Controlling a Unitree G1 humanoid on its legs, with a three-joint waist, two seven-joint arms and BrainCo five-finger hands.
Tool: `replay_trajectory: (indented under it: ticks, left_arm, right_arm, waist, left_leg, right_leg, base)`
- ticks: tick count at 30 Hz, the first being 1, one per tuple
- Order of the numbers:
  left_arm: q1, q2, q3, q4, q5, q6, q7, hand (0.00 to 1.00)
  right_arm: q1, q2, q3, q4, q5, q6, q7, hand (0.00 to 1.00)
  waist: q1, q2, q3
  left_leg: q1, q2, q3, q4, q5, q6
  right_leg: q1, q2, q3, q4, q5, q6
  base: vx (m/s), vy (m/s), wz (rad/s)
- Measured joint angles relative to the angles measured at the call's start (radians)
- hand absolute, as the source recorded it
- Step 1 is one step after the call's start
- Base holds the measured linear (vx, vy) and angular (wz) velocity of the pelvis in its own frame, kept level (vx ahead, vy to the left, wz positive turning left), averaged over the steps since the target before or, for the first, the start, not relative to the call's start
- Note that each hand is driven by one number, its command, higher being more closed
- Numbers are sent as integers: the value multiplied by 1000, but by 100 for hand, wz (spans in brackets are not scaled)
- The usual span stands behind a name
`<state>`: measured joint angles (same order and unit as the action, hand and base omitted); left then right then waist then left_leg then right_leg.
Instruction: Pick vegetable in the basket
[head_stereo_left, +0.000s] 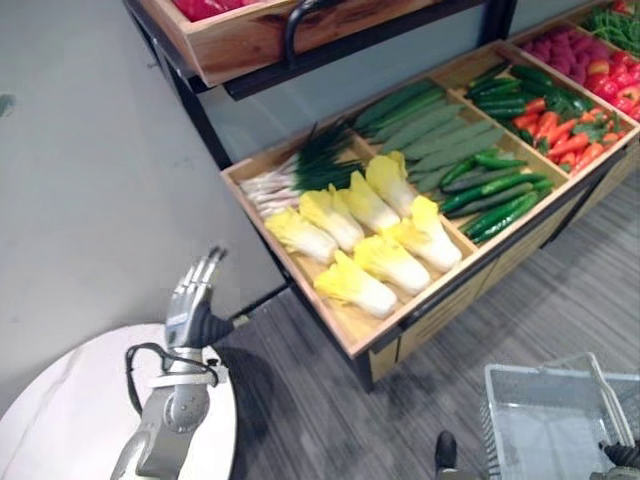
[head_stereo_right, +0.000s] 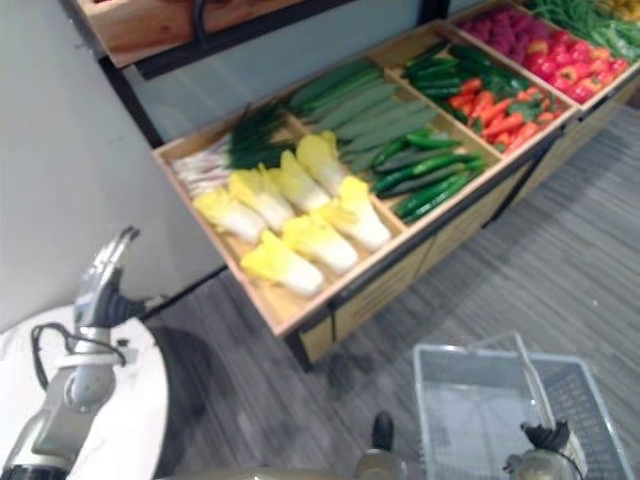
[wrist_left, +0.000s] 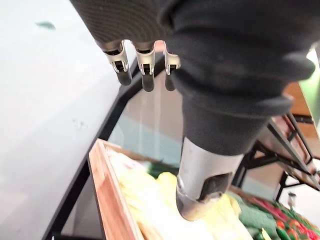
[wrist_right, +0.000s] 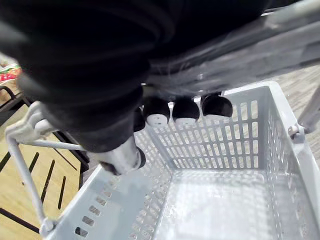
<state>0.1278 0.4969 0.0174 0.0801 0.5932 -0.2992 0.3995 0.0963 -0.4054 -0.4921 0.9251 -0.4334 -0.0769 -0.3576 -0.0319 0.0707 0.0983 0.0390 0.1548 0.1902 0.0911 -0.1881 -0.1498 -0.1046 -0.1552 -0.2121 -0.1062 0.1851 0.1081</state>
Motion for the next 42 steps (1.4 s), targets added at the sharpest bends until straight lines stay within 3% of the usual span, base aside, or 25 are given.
replay_trajectory:
  ticks: [17,25,42]
  left_arm:
    - [-230,61,-403,165,103,-43,-56,0]
    - [-305,107,-485,176,166,-49,-56,0]
    - [-398,186,-490,298,256,-23,-51,0]
  right_arm:
    - [-37,-41,108,-57,-51,-1,-3,100]
    - [-75,-54,109,-59,-76,-1,-4,100]
    - [-76,-62,118,-133,-77,-2,-4,100]
  waist:
    - [-52,-7,4]
    - [-75,3,15]
    - [-97,14,39]
  left_leg:
    - [0,-1,45,-18,-13,-2]
    - [-2,-3,51,-19,-13,-2]
    - [-1,-2,70,-20,-16,-6]
  right_leg:
    - [-53,12,50,0,4,5]
    - [-61,12,57,0,4,6]
    - [-70,13,67,0,7,8]
  base:
    - [18,-8,-10]
    - [-1,-6,-1]
    - [1,-8,-2]
